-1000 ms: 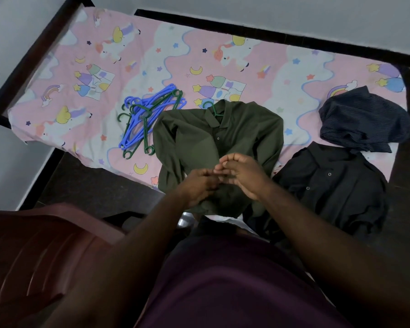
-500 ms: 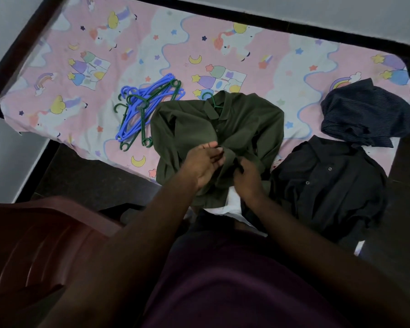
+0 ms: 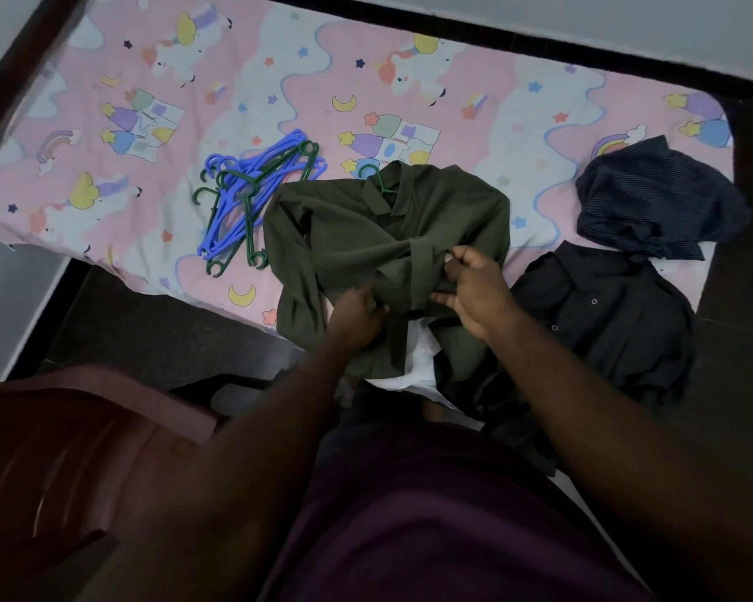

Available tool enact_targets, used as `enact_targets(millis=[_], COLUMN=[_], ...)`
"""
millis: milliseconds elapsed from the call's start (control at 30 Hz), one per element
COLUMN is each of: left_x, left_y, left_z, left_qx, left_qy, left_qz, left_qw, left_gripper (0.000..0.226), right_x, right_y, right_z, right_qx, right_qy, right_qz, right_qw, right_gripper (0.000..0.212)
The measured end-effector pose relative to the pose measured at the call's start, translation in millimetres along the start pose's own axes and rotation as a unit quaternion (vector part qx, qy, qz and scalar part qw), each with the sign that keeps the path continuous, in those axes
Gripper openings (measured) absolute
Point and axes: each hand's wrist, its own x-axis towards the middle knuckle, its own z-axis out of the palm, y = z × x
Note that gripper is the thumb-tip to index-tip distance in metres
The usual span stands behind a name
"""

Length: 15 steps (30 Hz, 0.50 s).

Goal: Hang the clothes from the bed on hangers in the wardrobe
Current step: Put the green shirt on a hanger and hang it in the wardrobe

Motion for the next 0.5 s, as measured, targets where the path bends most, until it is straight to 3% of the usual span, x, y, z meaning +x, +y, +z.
enact_targets(millis=[67,200,300,367,433,500], left_x=[3,6,7,5,-1,-4], left_y=[-4,-17,-28,-27,-24,-22], left_z=[-8,-33,-42,-31,-10,10], left_qx=[-0.034,-0.091,-0.015,0.041,0.096,0.111], left_qy=[0.030,0.130,0.121,0.034,-0.054,-0.069], left_qz=[0.017,-0.025,-0.004,0.005,-0.005,-0.020], left_qw=[0.999,0.987,0.992,0.999,0.994,0.991], left_gripper=[0.023,0.012,0.012,0.026,0.060,0.085], right_x=[3,19,24,26,28,26], right_y=[-6,-18,-24,-26,-29,-35], right_z=[-3,-28,-31,-26,-17,-9], right_qx=[-0.031,-0.285,-0.252,-0.188,-0.138,-0.095], right_qy=[0.022,0.087,0.086,0.068,0.063,0.063], right_qz=[-0.010,-0.088,-0.036,0.004,0.022,0.032], right_qw=[0.999,0.951,0.963,0.980,0.988,0.993], right_gripper=[0.023,0.014,0.016,0.018,0.016,0.013])
